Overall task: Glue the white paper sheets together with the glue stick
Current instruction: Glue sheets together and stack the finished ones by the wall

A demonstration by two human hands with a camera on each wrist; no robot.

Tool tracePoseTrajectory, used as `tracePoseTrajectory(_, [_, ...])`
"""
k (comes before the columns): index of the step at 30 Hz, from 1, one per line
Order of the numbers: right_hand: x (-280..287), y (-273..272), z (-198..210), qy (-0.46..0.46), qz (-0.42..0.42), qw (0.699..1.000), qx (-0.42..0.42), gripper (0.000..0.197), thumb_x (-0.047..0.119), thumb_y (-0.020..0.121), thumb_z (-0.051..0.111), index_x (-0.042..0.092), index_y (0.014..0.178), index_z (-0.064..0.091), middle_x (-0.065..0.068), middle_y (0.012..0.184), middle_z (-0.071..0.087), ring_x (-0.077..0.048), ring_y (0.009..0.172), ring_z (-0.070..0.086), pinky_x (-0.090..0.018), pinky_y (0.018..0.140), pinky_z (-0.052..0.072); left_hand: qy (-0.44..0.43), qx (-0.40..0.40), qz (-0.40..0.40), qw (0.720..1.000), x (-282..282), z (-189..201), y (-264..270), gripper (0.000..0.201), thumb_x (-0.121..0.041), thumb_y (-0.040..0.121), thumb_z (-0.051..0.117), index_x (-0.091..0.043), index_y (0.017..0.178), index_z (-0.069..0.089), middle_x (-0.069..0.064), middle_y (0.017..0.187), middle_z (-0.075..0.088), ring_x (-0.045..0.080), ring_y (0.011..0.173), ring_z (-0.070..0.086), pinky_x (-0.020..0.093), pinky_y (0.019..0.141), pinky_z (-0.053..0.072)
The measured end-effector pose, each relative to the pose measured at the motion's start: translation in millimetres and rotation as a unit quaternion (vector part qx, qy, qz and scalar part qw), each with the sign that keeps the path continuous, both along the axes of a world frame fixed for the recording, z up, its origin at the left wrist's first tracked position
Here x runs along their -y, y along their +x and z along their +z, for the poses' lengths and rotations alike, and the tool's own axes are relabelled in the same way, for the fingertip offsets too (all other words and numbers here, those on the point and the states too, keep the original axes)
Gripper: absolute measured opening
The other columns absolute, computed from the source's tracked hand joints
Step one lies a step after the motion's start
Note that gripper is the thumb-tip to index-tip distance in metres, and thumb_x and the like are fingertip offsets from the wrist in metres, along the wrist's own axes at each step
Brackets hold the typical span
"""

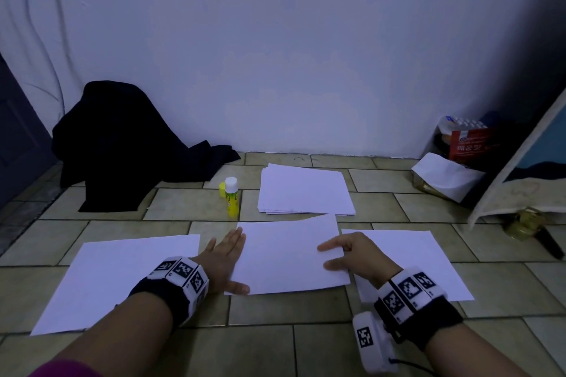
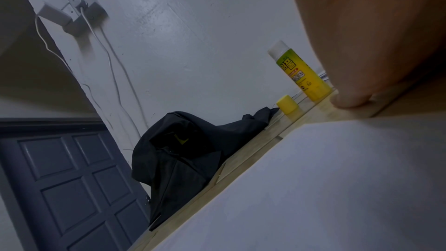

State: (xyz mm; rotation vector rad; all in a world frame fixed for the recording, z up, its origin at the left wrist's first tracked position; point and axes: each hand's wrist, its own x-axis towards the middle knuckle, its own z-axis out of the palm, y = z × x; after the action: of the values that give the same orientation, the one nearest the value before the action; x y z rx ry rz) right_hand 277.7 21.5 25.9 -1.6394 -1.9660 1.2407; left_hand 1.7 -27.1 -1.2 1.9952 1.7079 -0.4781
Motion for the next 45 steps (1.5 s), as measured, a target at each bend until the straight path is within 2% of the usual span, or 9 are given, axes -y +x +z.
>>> tracePoseTrajectory(4, [-6.1,4.3,9.2,-0.007,-0.011,0.999,-0.034,0.033,-0.001,0.077,0.074,0.018,0.105,0.072,-0.008,0.112,0.069,-0.023,0.106,0.064,-0.038,0.098,0.049,0.008,0.001,0.007,1.0,1.3,-4.1,1.1,0.108,-0.064,0.09,0.044,-0.002,0.147,-0.023,0.01,0.154,-0.033,0.021,0.145,-0.024,0.042,0.117,-0.01])
tracePoseTrajectory(6, [-9.3,3.7,13.3,-0.01,-0.004,0.999,-0.05,0.033,-0.004,0.079,0.071,0.017,0.105,0.072,-0.011,0.112,0.069,-0.025,0.105,0.065,-0.039,0.096,0.051,0.01,-0.001,0.0,1.0,0.7,-7.6,-0.1,0.124,-0.088,0.074,0.026,-0.001,0.146,-0.025,0.008,0.149,-0.04,0.016,0.141,-0.029,0.042,0.117,-0.011])
tracePoseTrajectory(10, [-20.8,6.5,24.5,0.021,-0.021,0.998,-0.057,0.04,-0.009,0.082,0.065,0.022,0.106,0.069,0.007,0.091,0.07,-0.011,0.082,0.066,-0.017,0.072,0.053,0.012,0.012,-0.006,1.0,-2.8,-12.8,-5.2,0.134,-0.099,0.059,0.011,-0.003,0.145,-0.027,0.005,0.146,-0.042,0.013,0.14,-0.03,0.041,0.116,-0.013])
tracePoseTrajectory(14, [-42.3,18.3,43.7,0.044,-0.081,0.991,-0.099,0.039,-0.007,0.086,0.06,0.028,0.101,0.07,-0.004,0.106,0.069,-0.019,0.076,0.056,-0.029,0.07,0.048,0.015,0.027,-0.008,0.999,-5.4,-14.5,-6.3,0.165,-0.1,0.011,-0.018,-0.006,0.147,-0.025,0.003,0.153,-0.036,0.015,0.144,-0.025,0.041,0.116,-0.013])
tracePoseTrajectory(20, [-96.6,5.3,42.9,0.128,-0.124,0.979,-0.096,0.04,-0.01,0.087,0.053,0.01,0.12,0.065,-0.012,0.126,0.059,-0.016,0.097,0.058,-0.019,0.073,0.045,0.008,0.031,-0.003,0.999,-6.8,-13.4,-4.9,0.166,-0.099,0.009,-0.018,-0.008,0.148,-0.024,0.005,0.155,-0.032,0.017,0.145,-0.024,0.042,0.116,-0.012])
tracePoseTrajectory(24, [-131.0,-8.7,19.6,0.128,-0.136,0.982,0.003,0.041,-0.006,0.088,0.05,0.013,0.122,0.064,-0.008,0.133,0.056,-0.024,0.117,0.055,-0.02,0.087,0.04,0.011,0.032,0.002,0.999,-5.2,-13.0,-4.0,0.165,-0.1,0.01,-0.019,-0.008,0.148,-0.023,0.005,0.156,-0.031,0.017,0.145,-0.023,0.042,0.116,-0.012])
tracePoseTrajectory(32, [-154.7,-16.3,-6.9,0.084,-0.028,0.967,0.237,0.05,-0.001,0.084,0.059,0.016,0.13,0.053,-0.01,0.141,0.041,-0.023,0.126,0.045,-0.023,0.09,0.038,-0.001,0.04,-0.001,0.999,-5.7,-13.4,-6.0,0.163,-0.101,0.012,-0.016,-0.011,0.148,-0.025,0.002,0.154,-0.033,0.015,0.144,-0.025,0.041,0.115,-0.014])
tracePoseTrajectory(42, [-153.5,-17.3,-15.7,0.105,-0.019,0.922,0.373,0.039,0.016,0.093,0.053,0.034,0.128,0.055,-0.013,0.141,0.031,-0.033,0.131,0.028,-0.029,0.106,0.026,0.0,0.04,-0.007,0.999,-8.1,-13.6,-7.8,0.163,-0.1,0.011,-0.016,-0.013,0.148,-0.025,0.001,0.154,-0.034,0.004,0.133,-0.031,0.041,0.115,-0.014])
tracePoseTrajectory(45, [-148.6,-16.0,0.2,0.116,0.005,0.922,0.37,0.034,0.025,0.099,0.043,0.034,0.128,0.057,-0.012,0.144,0.033,-0.032,0.132,0.029,-0.027,0.104,0.025,-0.005,0.038,-0.002,0.999,-7.5,-13.1,-7.1,0.163,-0.1,0.011,-0.016,-0.013,0.148,-0.025,0.001,0.154,-0.034,0.011,0.142,-0.028,0.041,0.115,-0.014])
